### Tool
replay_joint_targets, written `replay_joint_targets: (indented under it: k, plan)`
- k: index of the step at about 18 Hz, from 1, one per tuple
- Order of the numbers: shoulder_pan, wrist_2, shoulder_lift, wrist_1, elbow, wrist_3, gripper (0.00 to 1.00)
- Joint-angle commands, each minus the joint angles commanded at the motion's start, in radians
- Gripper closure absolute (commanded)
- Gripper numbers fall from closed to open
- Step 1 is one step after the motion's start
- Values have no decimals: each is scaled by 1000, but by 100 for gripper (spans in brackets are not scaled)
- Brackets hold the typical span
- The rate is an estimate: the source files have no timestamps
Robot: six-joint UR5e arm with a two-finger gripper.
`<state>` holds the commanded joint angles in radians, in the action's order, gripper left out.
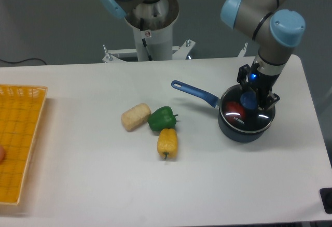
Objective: Close the pot lid
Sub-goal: 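Lower the glass lid onto the pot rim and settle it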
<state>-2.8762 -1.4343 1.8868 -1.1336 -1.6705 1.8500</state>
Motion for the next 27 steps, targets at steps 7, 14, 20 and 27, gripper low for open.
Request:
replay_joint_targets:
  k: [7,14,20,27]
  plan:
    - [-8,5,2,2,5,18,38]
    - [-2,5,12,6,8,14,38]
    - [-2,3,20,28,6,15,37]
    - [0,2,28,40,3,15,36]
